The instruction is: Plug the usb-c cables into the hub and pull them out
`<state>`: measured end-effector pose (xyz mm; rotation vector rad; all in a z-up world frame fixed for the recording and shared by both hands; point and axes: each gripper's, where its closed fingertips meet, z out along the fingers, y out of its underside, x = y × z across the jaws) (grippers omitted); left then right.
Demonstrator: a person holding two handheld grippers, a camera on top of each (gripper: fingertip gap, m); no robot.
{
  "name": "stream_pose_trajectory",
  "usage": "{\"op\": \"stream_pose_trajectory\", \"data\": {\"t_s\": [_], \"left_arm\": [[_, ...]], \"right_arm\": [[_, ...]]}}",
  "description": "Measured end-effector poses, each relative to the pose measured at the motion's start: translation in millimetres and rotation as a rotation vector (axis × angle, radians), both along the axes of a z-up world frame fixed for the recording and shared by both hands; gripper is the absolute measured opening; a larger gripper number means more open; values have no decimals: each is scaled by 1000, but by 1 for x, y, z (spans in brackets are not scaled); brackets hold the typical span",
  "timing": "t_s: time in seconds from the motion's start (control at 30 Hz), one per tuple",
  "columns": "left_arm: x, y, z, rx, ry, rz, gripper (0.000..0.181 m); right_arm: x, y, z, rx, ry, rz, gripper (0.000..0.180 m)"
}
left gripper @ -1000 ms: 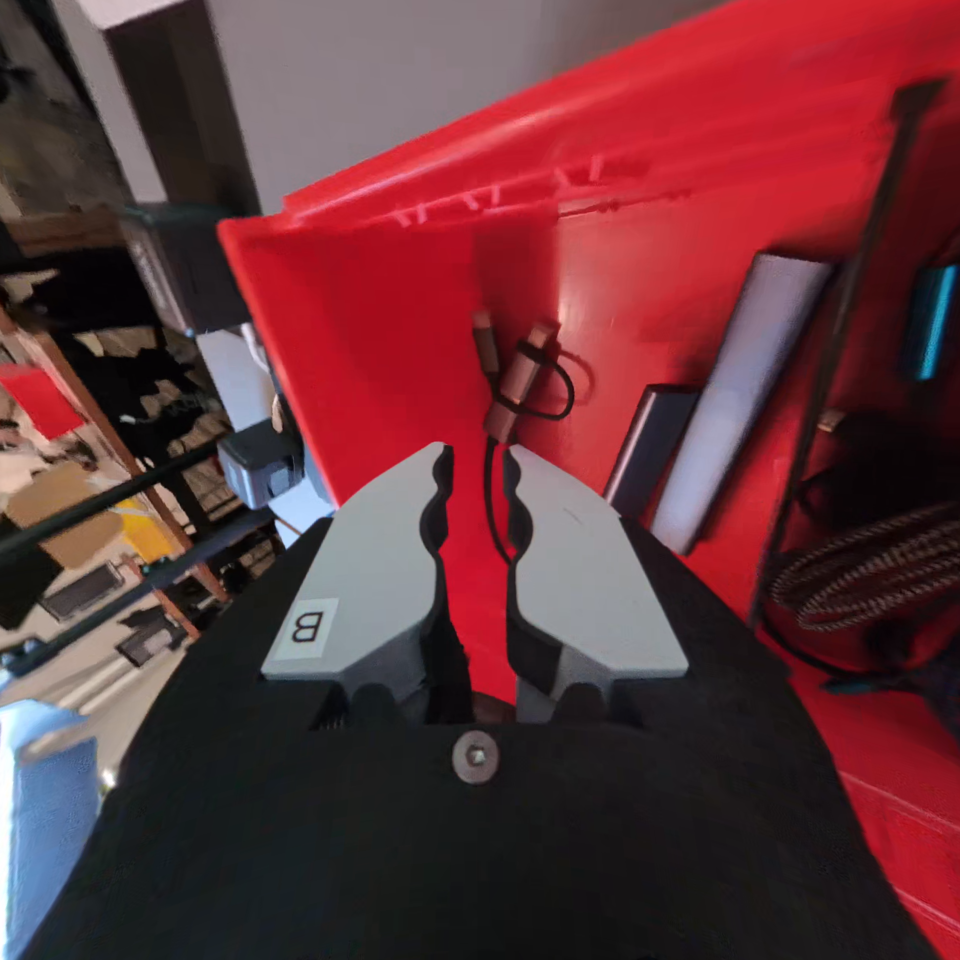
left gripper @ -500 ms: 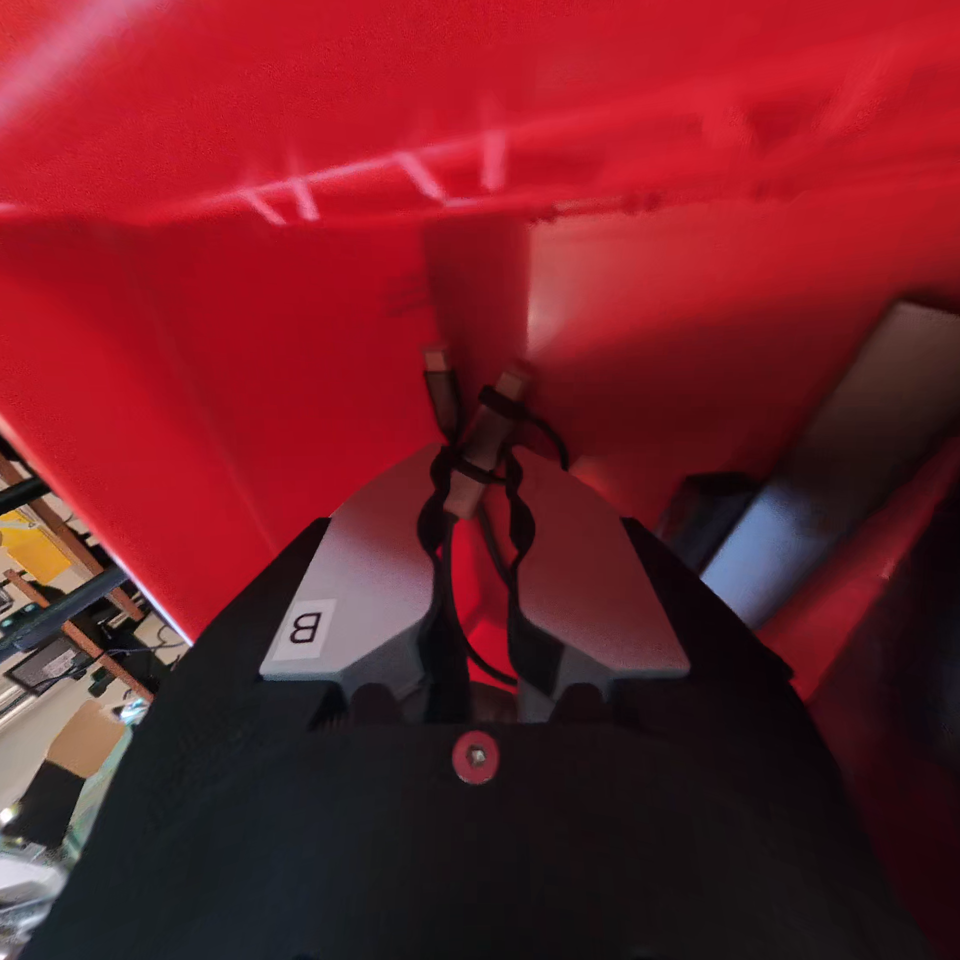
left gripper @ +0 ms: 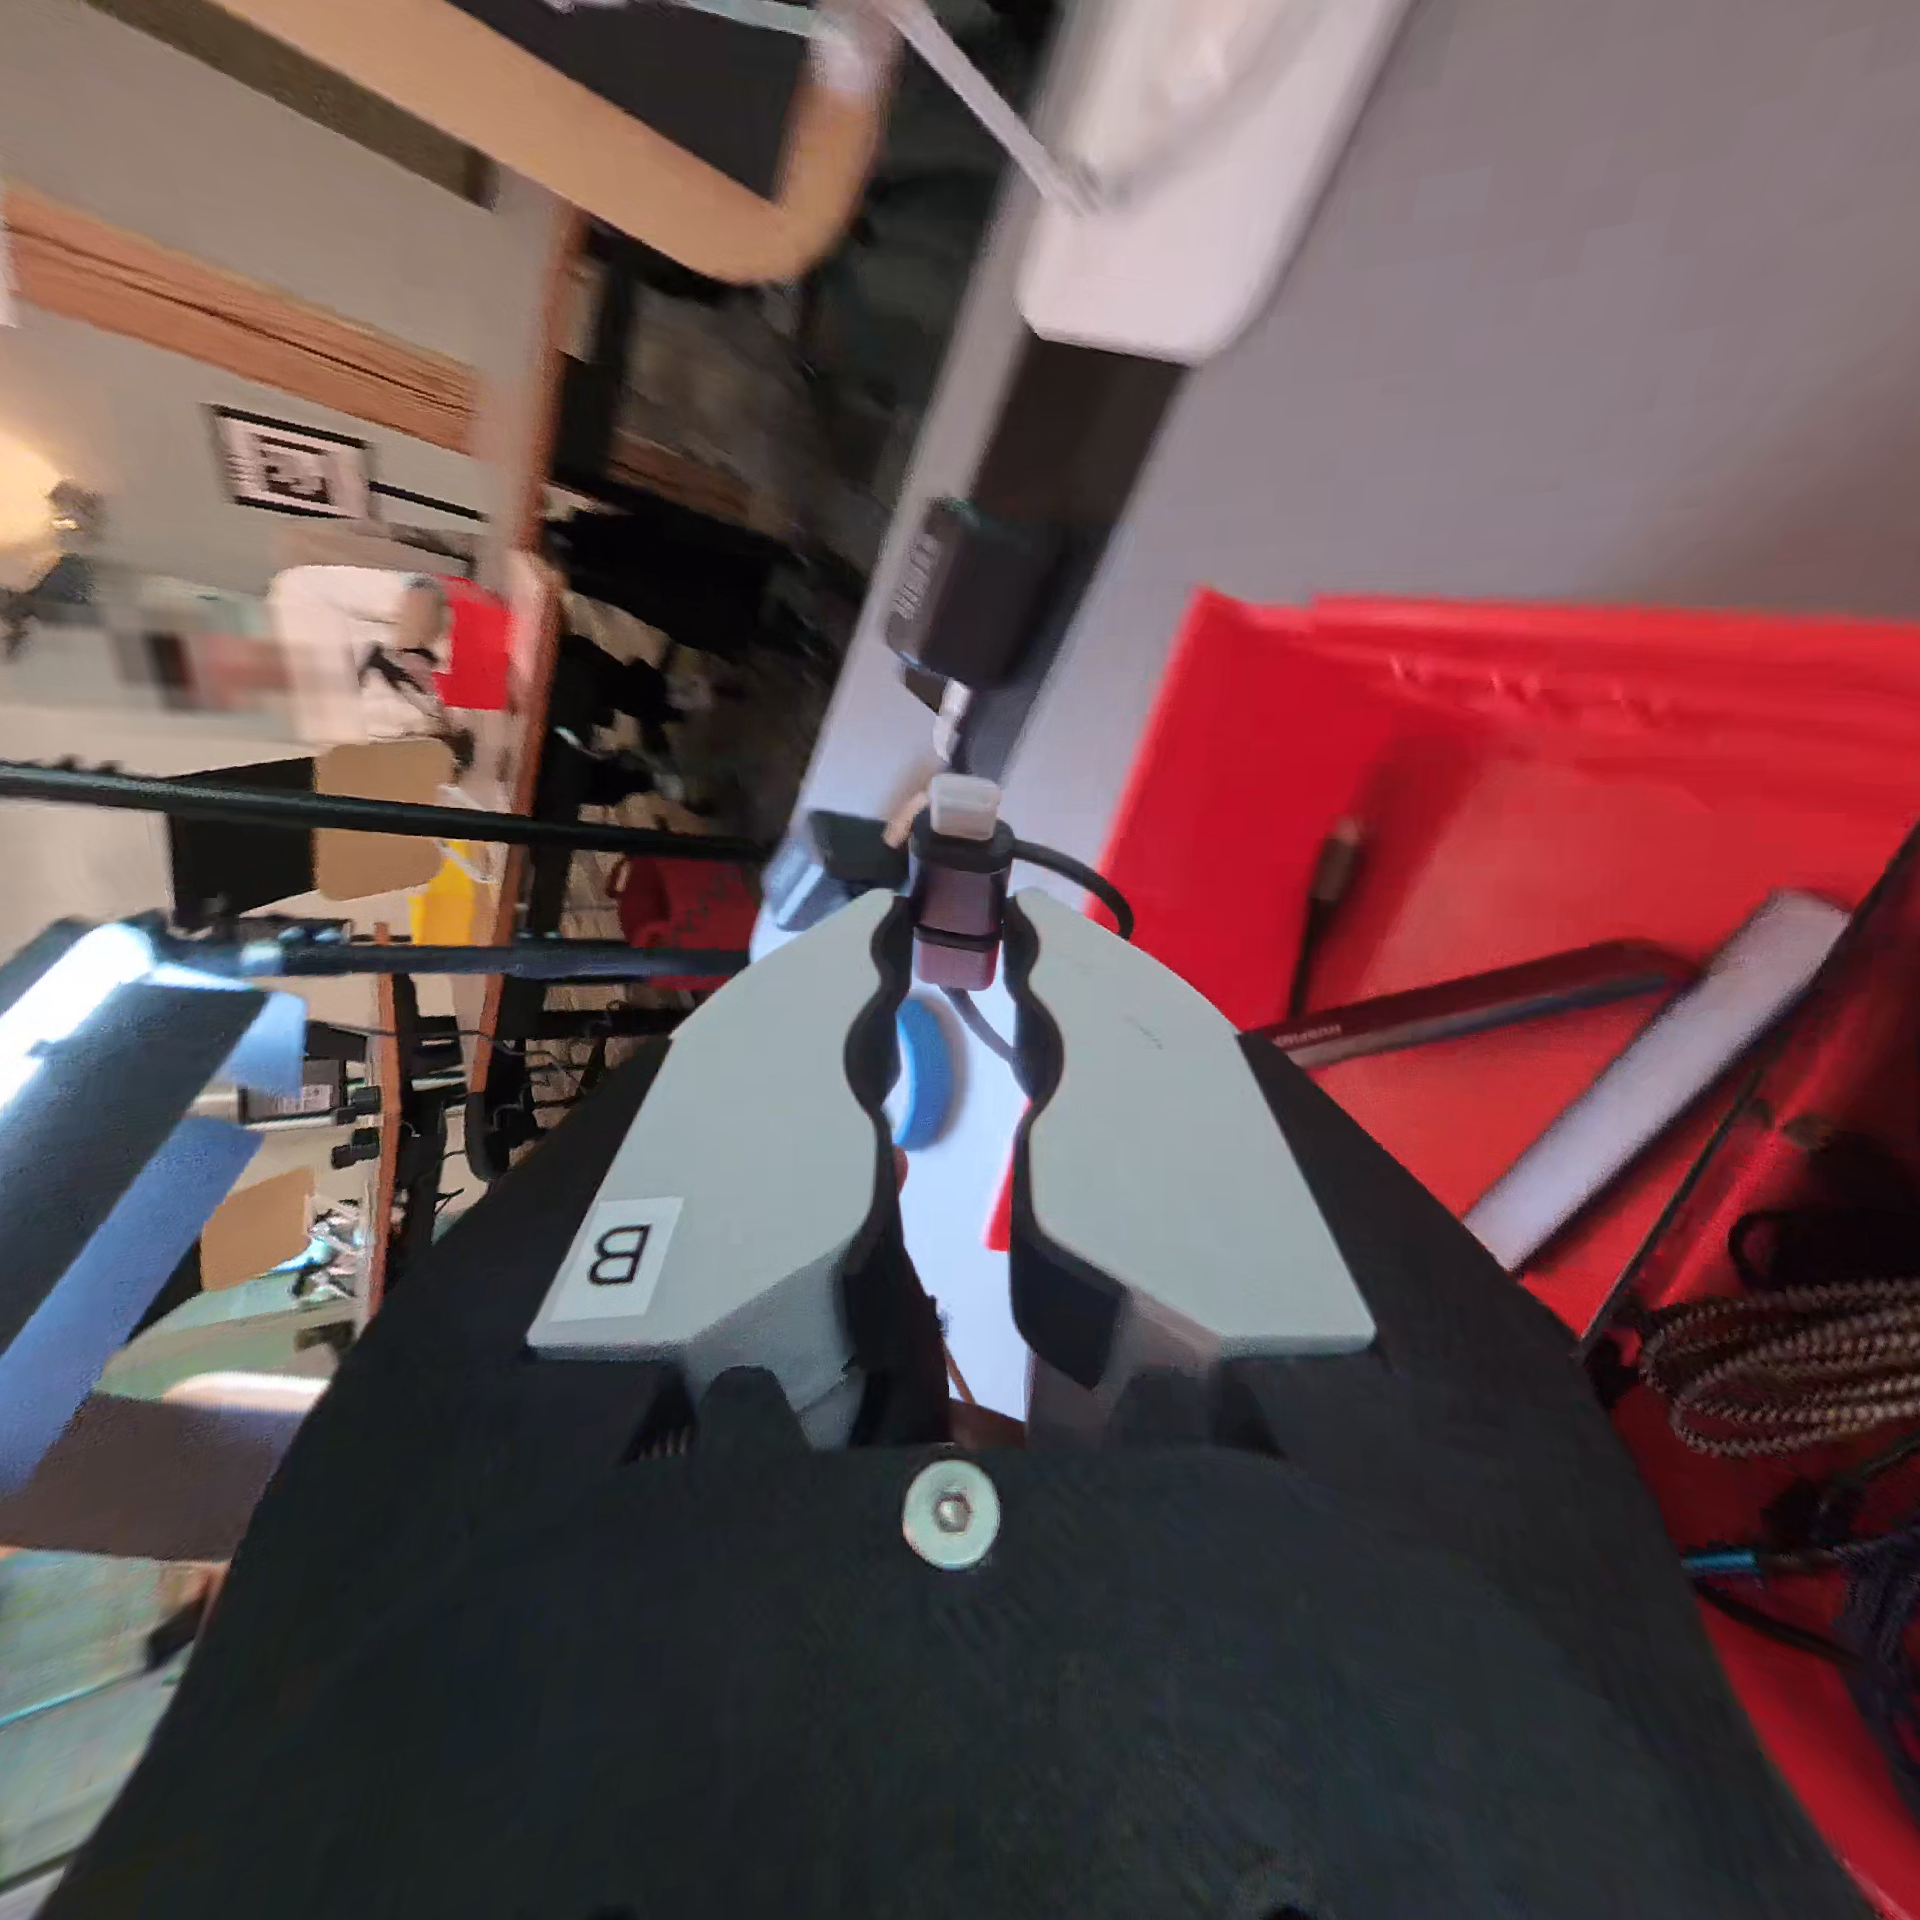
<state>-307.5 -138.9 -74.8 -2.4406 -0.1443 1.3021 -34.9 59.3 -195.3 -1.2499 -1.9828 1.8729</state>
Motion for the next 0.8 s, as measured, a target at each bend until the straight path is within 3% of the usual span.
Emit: {"op": "stream_pose_trajectory", "data": {"t_s": [0.13,0.27,0.4,0.57,0.67,0.8], "left_arm": [[24,3,82,288,183,-24,17],[62,12,160,513,490,-94,16],[118,32,207,720,637,-234,16],[190,68,210,954,550,-427,16],[231,94,192,1041,483,-549,16],[267,119,164,1105,428,-605,16]], "right_arm": [[-1,1,0,-1,0,-6,57],[-1,1,0,0,3,-10,56],[0,1,2,2,15,-8,57],[4,-2,6,8,59,14,70],[9,-5,11,20,123,32,82],[20,-9,25,-1,234,66,83]]}}
